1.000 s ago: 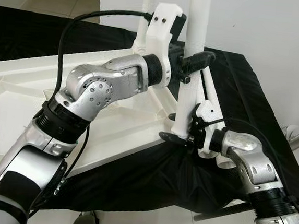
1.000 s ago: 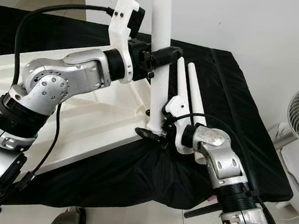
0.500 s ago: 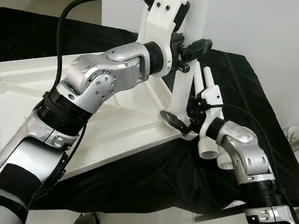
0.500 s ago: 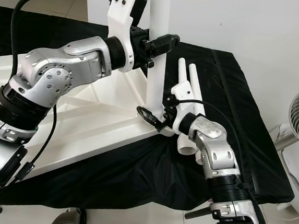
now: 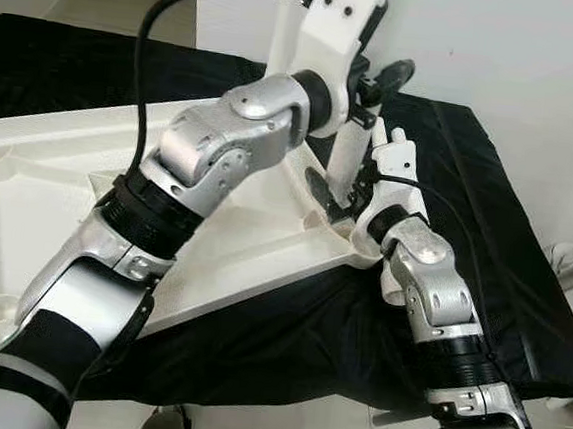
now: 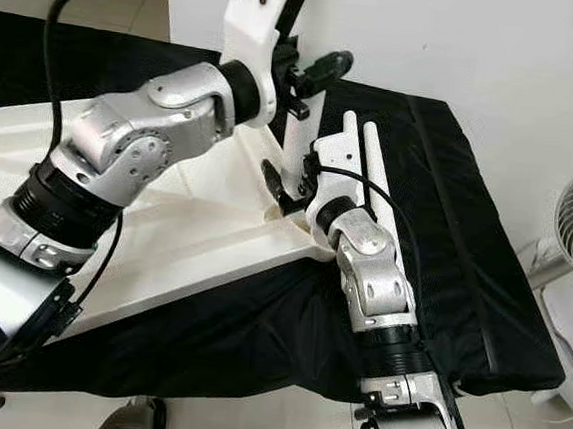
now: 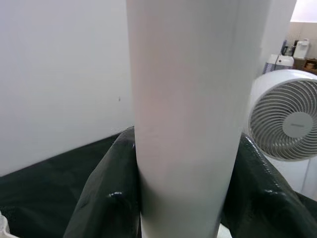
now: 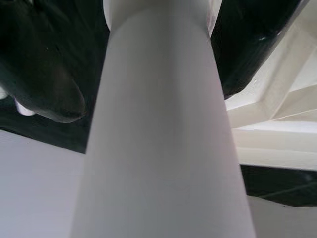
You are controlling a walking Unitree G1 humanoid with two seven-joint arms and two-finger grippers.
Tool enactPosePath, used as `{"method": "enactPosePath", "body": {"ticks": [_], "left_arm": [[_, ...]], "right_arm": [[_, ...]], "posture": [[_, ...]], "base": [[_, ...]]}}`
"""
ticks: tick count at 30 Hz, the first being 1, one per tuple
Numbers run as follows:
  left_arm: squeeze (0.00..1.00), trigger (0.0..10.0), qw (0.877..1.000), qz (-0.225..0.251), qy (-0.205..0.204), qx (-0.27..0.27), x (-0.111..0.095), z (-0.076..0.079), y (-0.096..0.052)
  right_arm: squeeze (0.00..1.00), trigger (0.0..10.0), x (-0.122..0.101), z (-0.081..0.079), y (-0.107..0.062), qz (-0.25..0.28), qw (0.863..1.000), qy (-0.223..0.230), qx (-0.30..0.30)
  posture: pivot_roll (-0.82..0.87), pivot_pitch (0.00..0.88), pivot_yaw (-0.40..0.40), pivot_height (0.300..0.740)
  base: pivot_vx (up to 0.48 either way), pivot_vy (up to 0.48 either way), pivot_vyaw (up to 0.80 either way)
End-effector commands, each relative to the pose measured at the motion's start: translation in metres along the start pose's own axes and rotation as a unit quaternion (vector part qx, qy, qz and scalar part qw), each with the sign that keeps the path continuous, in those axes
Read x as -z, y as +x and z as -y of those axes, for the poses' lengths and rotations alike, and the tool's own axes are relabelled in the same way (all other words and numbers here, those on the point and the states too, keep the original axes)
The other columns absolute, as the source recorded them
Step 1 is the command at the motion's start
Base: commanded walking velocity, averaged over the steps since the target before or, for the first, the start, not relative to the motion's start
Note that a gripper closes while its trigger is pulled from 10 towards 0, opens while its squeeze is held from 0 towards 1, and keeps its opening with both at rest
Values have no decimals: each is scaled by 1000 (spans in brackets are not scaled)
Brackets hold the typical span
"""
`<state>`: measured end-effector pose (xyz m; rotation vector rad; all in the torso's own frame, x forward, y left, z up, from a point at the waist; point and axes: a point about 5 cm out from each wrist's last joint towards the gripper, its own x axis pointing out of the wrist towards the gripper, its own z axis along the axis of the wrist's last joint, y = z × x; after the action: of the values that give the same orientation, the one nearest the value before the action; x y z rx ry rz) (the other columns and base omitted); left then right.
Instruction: Building children table
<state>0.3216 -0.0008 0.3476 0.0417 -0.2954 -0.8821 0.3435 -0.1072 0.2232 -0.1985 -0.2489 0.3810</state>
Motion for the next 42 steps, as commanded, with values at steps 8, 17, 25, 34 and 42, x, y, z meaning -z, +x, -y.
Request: {"method": "enactPosePath", "body": {"ticks": [8,17,25,34,42], "left_arm": [[0,10000,998,35,21,-40,-7,6,5],[0,10000,998,38,24,-34,-7,11,7],[0,10000,998,42,22,-33,-8,14,8],[0,10000,998,38,25,-35,-6,13,10],[0,10000,998,35,25,-39,-6,11,10]], "right_arm": [[0,10000,-1,-6,12,-18,992,4,124],[0,10000,-10,-9,15,2,988,10,152],[0,7490,-14,-9,15,16,985,19,170],[0,0,-15,-8,13,28,985,11,169],[0,0,-17,-9,11,35,985,-6,166]], "posture": [[84,85,-99,740],[83,87,-99,740],[82,89,-100,740],[84,94,-101,740],[81,99,-98,740]], "base": [[0,0,0],[0,0,0],[0,0,0],[0,0,0],[0,0,0]]}}
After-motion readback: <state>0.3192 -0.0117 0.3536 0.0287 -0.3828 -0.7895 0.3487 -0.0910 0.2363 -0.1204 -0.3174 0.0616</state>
